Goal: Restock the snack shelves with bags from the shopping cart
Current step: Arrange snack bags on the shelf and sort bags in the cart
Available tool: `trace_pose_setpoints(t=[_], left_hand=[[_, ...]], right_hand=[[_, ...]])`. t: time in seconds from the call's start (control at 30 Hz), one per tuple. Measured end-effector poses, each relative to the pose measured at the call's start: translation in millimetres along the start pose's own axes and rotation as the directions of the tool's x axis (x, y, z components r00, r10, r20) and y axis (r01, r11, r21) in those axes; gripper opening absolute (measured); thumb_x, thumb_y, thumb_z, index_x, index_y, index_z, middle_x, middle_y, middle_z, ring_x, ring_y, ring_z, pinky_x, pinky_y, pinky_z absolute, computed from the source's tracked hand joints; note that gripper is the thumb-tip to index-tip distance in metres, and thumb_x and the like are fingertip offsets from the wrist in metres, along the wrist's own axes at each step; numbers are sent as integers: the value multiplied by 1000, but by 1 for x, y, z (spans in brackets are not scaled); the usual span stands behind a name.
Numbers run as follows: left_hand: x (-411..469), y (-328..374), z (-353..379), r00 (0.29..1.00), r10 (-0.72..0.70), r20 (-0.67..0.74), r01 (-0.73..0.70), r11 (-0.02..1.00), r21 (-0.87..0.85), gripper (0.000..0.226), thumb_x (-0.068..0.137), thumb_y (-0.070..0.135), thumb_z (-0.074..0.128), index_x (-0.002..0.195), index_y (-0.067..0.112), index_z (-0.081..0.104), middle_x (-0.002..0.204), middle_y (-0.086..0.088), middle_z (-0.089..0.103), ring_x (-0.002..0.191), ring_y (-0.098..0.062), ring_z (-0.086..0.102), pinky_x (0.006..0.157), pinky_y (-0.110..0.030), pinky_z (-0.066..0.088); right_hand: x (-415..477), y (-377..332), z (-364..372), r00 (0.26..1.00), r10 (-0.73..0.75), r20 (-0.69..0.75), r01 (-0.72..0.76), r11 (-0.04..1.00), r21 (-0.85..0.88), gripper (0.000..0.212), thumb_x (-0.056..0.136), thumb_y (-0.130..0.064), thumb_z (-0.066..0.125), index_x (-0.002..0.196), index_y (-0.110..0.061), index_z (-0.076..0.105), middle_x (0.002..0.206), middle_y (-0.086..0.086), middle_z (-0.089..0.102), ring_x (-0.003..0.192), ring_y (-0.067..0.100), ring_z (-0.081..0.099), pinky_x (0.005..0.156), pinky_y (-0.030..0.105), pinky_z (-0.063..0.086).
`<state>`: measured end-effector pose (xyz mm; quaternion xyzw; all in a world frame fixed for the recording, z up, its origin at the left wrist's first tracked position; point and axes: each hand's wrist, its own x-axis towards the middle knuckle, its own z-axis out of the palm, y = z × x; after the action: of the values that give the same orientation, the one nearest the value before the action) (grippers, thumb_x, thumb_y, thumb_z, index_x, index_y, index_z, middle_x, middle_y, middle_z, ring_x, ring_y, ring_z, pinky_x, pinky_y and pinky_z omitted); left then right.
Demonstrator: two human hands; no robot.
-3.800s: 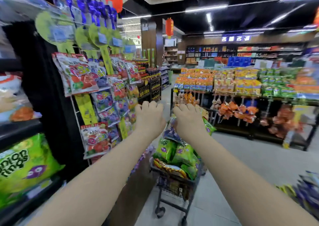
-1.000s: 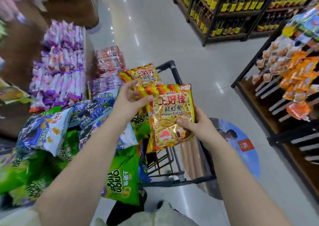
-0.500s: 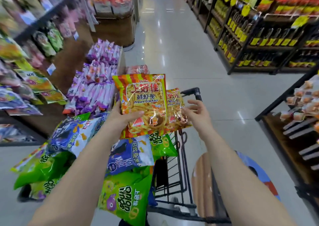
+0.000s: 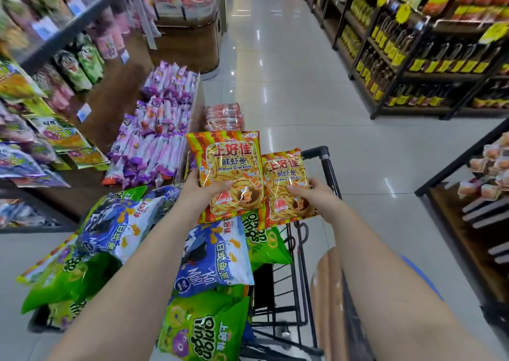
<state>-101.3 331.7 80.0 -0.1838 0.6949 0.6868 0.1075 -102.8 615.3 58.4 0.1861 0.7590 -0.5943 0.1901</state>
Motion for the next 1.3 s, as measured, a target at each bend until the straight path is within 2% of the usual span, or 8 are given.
trace_pose_setpoints(t=[0.23,0.33,0.53,0.8,0.9,1.03,1.13,1.3], left_hand=[[-23,8,-13,999,51,2,-50,998,-48,74,68,22,89,131,24,51,119,-2,68,102,-23,69,90,-50,55],[-47,12,-29,996,87,-20,-88,994,-67,94,53,35,95,134,26,49,119,0,69,104,-24,69,91,-52,54],[-121,7,-89,982,120,-144,-145,973,-180,77,58,22,87,126,27,52,111,-2,72,94,-24,72,80,-46,58],[-228,-47,-196,909,12,-417,-128,959,-251,88,39,27,95,117,24,55,102,-2,74,83,-23,74,65,-39,59],[-257,-61,-236,881,-23,-473,-159,927,-341,92,36,29,99,118,19,58,102,-6,75,83,-27,74,57,-38,59],[-280,-75,-305,808,-59,-587,-219,894,-390,53,70,9,82,117,19,58,106,-8,73,83,-26,74,63,-40,60],[-290,-83,-370,753,-68,-654,-256,886,-386,60,58,11,89,110,20,61,104,-7,75,85,-27,74,70,-41,59],[-307,-89,-478,679,-83,-730,-299,877,-377,70,54,11,91,116,17,58,99,-4,75,83,-24,75,59,-34,59]], right_hand=[[-31,-4,5,962,-161,-220,176,983,54,64,71,-30,86,121,-17,47,109,-1,62,92,15,63,64,26,50],[-54,-11,12,936,-236,-261,266,960,88,62,72,-27,85,119,-21,45,103,-7,60,89,11,62,63,25,49],[-86,-22,57,929,-347,-125,361,926,108,67,65,-34,89,120,-21,54,108,-2,69,96,19,69,80,46,59],[-119,-28,177,905,-376,201,347,923,165,52,76,-18,81,119,-15,53,107,3,69,84,11,69,61,26,56],[-131,-32,236,882,-370,292,345,929,135,55,75,-18,82,122,-12,54,108,6,70,85,17,70,67,34,59],[-146,-55,322,830,-361,425,355,930,95,69,68,-31,87,125,-12,52,111,4,68,90,15,69,72,34,59],[-153,-78,397,797,-361,484,379,923,66,91,51,-53,92,126,-19,55,117,4,68,101,22,68,86,47,57],[-178,-114,523,729,-388,563,435,899,56,70,67,-34,87,125,-16,52,112,2,69,96,18,70,82,40,58]])
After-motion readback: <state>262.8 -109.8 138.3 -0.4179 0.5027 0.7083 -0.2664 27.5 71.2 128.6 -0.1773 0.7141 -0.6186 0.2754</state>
